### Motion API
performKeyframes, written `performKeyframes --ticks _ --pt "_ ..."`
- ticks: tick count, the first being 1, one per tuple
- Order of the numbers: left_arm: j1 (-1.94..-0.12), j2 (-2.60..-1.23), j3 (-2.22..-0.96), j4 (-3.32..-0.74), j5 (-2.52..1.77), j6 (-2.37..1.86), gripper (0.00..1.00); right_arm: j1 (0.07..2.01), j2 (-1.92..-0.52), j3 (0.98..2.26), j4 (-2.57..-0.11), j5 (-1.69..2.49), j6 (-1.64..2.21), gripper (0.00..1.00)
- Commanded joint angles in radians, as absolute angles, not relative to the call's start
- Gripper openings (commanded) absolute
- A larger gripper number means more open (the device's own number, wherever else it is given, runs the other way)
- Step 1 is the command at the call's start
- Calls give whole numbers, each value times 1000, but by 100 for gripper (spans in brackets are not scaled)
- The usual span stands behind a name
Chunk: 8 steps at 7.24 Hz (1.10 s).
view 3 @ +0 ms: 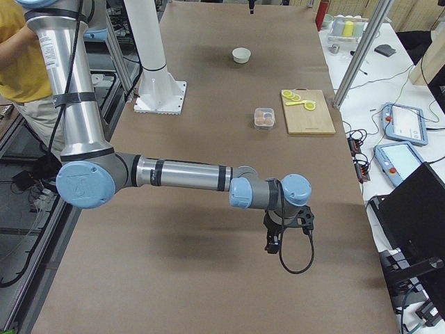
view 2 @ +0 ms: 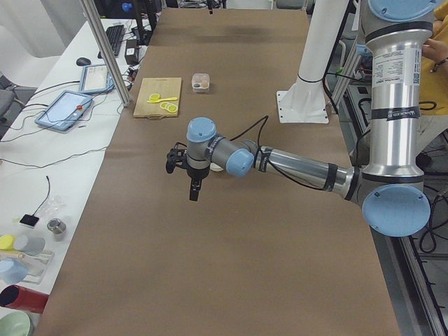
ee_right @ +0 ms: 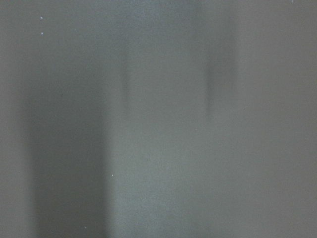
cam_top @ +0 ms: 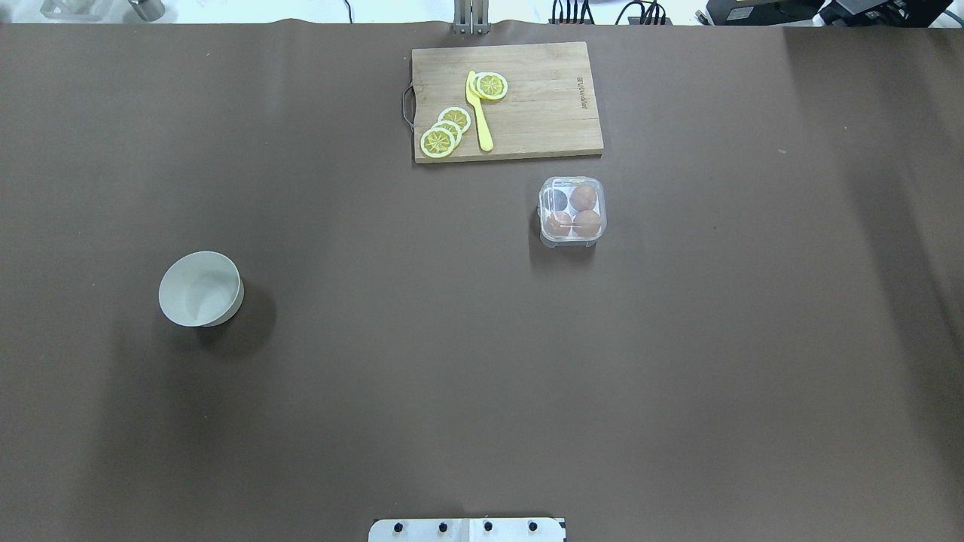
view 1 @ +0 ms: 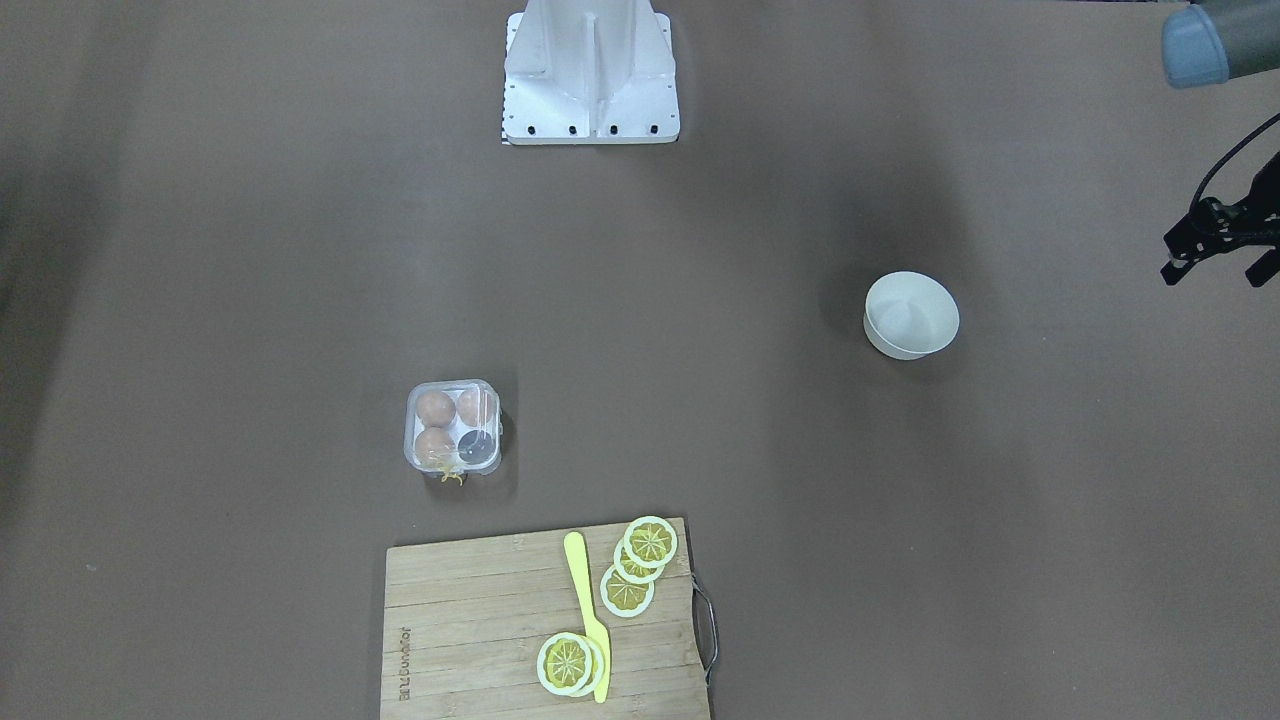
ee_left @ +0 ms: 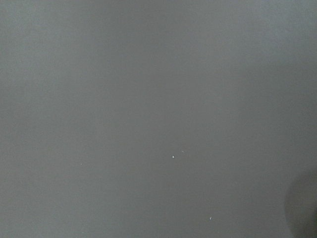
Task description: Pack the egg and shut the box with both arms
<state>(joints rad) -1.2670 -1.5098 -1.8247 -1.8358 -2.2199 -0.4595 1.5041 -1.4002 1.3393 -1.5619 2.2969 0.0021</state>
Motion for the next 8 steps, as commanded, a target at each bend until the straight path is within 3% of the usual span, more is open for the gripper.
performKeyframes --ticks 1,4,8 --pt "-1328 -1534 -1731 -1905 -2249 -450 98 1505 -1396 1342 -1563 2298 9 100" --pt "-1489 -1621 -1539 -1898 -2410 -238 98 1523 -1348 1382 -1679 2298 9 100" --pt "-1488 -1632 -1508 -1898 -2353 -270 98 1534 -1361 1486 -1766 2299 15 100"
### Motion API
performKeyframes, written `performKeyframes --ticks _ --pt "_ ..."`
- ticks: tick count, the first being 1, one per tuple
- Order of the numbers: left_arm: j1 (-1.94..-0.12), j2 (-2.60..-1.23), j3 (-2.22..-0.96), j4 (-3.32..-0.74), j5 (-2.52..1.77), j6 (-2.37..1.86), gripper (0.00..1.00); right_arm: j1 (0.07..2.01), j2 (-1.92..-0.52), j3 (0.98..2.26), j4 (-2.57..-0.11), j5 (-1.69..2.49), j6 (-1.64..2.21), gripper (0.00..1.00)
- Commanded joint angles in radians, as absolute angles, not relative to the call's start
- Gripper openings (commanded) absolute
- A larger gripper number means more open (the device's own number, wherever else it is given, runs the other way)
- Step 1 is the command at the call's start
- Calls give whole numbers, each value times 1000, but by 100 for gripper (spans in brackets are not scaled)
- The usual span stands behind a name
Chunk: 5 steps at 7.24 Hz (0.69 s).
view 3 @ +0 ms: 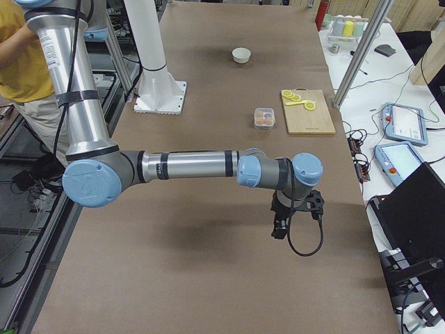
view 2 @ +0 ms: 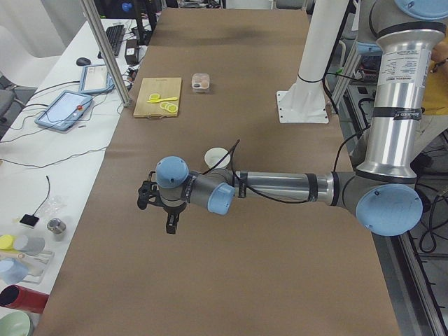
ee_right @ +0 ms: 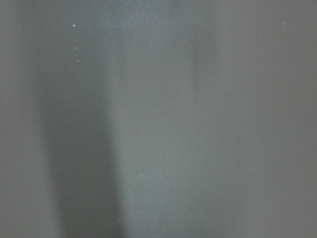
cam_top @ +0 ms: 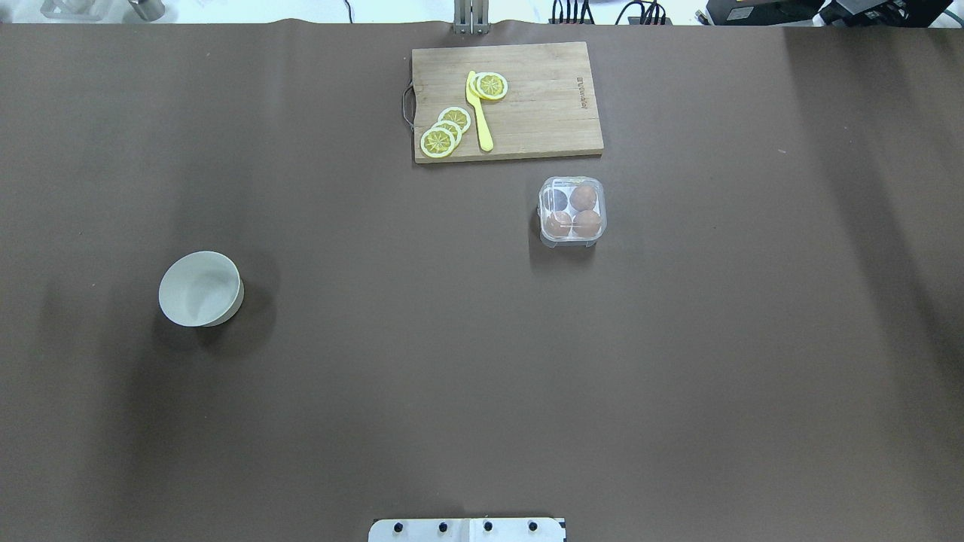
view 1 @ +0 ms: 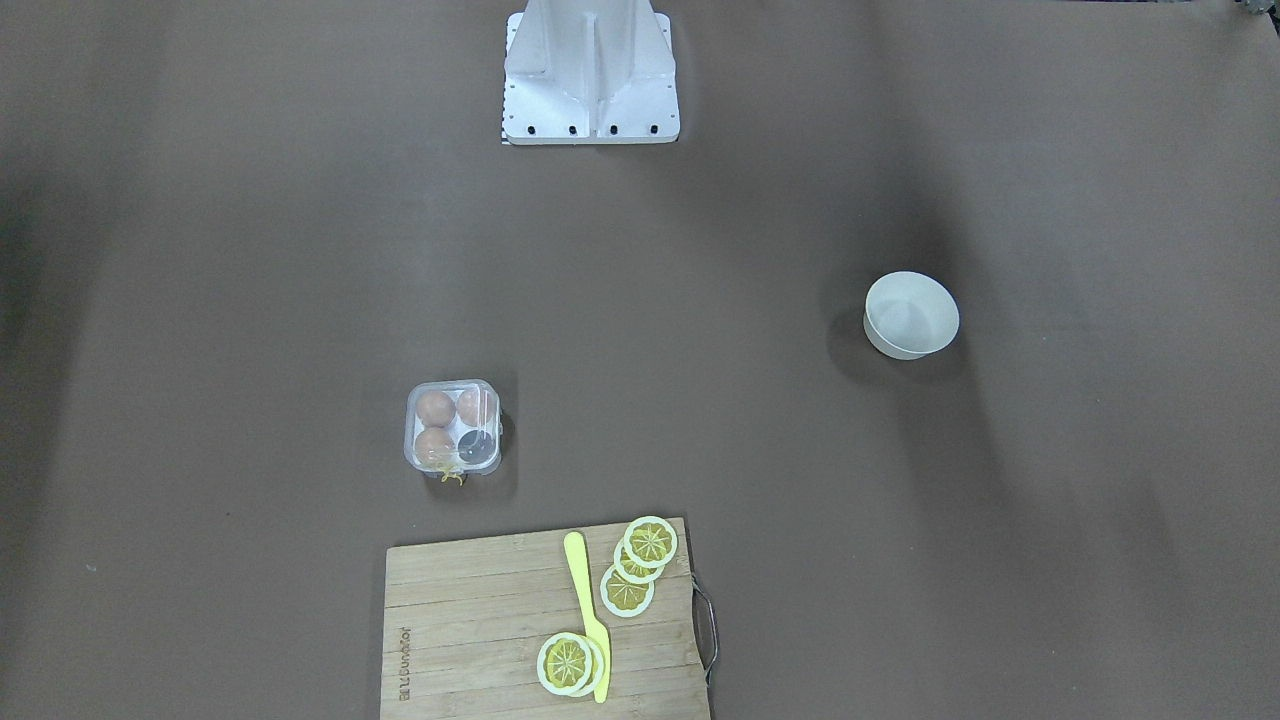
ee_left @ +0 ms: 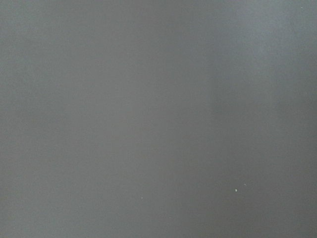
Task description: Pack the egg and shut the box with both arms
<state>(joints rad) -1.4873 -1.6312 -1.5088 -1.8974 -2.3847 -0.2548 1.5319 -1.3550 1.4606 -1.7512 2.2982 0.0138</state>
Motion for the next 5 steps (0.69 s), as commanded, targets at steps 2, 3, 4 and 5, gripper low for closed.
performKeyframes --ticks 2,3,4,5 --pt "-1488 -1634 -1516 -1896 -2349 -272 98 1537 -1362 1497 -1764 2306 14 100" --pt "-1488 -1632 -1523 -1896 -2349 -272 98 1537 -1355 1500 -1761 2307 14 100" --pt "-1488 -1632 -1525 -1896 -2349 -272 97 1537 -1362 1502 -1755 2309 14 100" --pt "-1488 -1632 -1523 -1896 -2349 -270 98 1537 -1361 1508 -1753 2312 14 100"
